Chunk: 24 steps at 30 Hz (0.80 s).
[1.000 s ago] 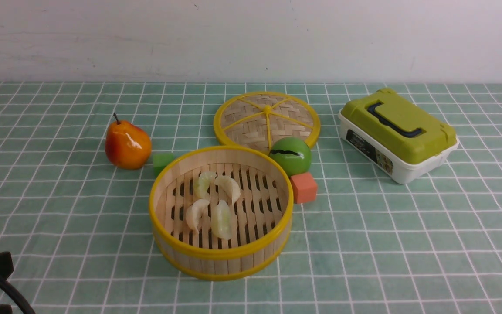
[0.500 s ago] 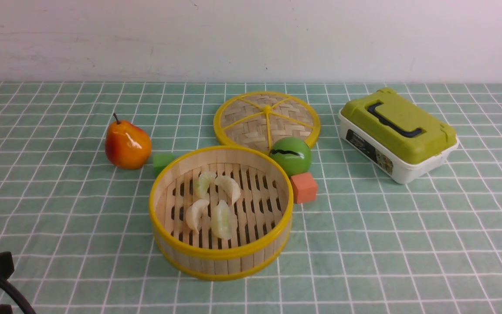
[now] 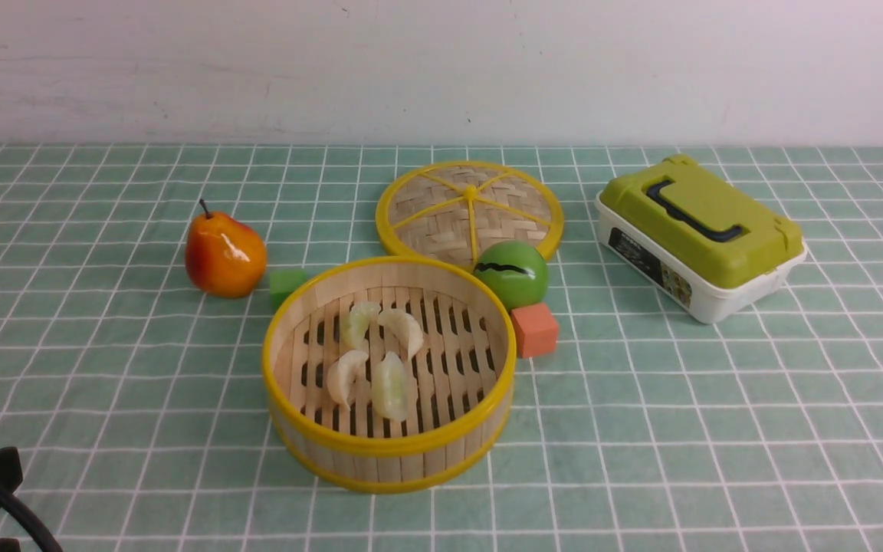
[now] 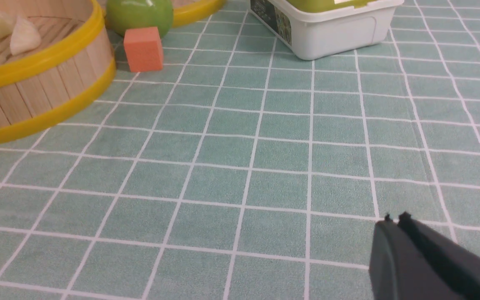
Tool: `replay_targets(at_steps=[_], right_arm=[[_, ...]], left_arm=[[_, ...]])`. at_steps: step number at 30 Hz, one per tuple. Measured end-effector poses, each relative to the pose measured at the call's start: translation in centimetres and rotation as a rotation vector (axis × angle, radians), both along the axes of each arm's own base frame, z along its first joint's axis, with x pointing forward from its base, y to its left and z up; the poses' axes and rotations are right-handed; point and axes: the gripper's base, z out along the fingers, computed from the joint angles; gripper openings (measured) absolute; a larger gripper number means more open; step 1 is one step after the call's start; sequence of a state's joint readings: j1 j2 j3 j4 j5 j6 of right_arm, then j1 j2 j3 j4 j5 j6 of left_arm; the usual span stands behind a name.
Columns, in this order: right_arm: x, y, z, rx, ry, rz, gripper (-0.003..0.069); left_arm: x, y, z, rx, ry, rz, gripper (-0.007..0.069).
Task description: Put the dumplings into the steamer on the table with the blue tablecloth.
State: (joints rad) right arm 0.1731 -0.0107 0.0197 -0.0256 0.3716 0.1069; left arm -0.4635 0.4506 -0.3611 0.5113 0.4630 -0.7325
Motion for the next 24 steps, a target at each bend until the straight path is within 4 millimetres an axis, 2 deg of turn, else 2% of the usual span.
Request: replay_targets(at_steps=[18,24], right_arm=[[0.0,0.0,0.0,-0.002,0.003,0.001,0.0018],[0.0,0.0,0.0,-0.005,0.001,0.001,0.0023]], left_arm=[[-0.4,0.2,-0.4,-0.007,-0.017,-0.006,0.0099],[-2.7,1.6,-4.3,0.011,-0.084,0.008,0.0105]])
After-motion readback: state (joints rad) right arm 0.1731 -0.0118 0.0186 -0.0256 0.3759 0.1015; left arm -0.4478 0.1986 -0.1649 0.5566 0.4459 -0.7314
